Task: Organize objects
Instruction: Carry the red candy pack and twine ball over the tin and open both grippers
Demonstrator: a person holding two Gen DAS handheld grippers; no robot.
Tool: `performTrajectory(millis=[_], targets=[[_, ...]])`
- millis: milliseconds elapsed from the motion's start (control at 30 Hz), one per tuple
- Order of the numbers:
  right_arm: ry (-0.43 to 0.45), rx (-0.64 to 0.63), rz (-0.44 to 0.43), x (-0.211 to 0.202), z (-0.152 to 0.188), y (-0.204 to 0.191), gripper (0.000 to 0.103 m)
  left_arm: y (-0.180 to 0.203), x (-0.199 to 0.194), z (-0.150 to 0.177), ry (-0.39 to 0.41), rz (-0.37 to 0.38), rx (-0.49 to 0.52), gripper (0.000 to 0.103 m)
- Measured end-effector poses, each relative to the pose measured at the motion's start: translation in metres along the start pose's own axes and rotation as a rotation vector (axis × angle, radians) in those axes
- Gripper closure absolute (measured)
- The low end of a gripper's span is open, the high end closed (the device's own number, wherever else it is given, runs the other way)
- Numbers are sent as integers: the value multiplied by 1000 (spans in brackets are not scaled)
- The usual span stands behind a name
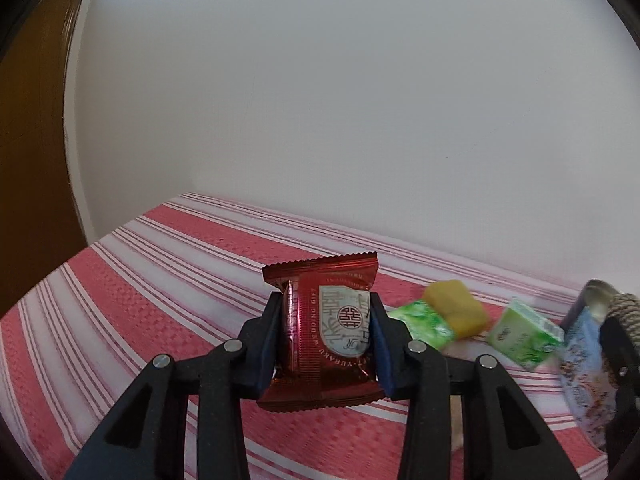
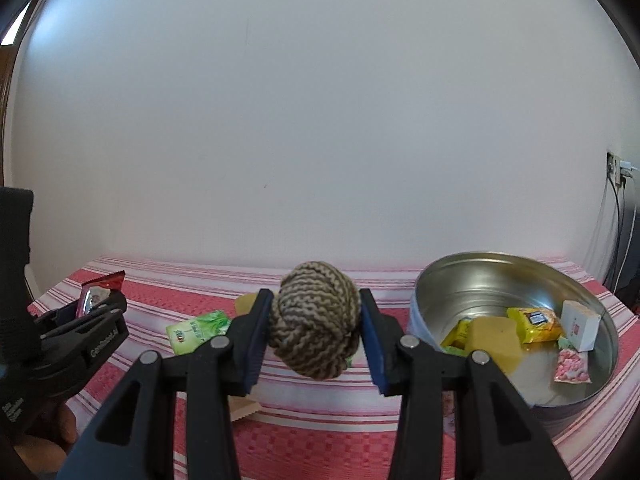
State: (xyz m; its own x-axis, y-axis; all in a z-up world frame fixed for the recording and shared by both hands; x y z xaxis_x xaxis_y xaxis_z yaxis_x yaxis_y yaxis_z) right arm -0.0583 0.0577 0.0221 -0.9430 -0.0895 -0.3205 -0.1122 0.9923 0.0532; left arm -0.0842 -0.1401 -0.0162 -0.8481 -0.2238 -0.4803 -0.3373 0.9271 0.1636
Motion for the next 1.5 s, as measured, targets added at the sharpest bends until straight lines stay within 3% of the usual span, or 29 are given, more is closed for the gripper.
performTrajectory(millis=[200, 433, 667, 1167, 1500], targets=[[22, -11, 11, -12, -1, 14, 60, 11, -13, 4, 5, 87, -20, 60], [38, 8, 27, -23, -2, 35, 60, 38, -31, 10, 13, 120, -6, 60], [65, 13, 43, -37, -3, 55, 60, 41, -37, 10, 15, 208, -34, 60], [102, 66, 104, -51, -7, 116, 60, 108, -50, 17, 35, 237, 93, 60], [117, 87, 170, -56, -10, 161, 60, 158, -67, 20, 50, 301, 151, 60]])
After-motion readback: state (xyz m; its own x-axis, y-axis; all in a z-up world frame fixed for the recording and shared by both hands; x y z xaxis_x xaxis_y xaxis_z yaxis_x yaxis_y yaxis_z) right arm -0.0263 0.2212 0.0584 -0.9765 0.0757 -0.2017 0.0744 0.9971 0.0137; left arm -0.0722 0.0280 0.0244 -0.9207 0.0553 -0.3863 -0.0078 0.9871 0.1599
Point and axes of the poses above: each gripper's, at about its wrist camera, not at the fingertips, and x roughly the way its jaws point, y to its right, z to its underside, the point moved 6 cm from there along x, roughly the way its jaws point, and after that the axes turned 3 degrees about -x, right-handed, at the moved point
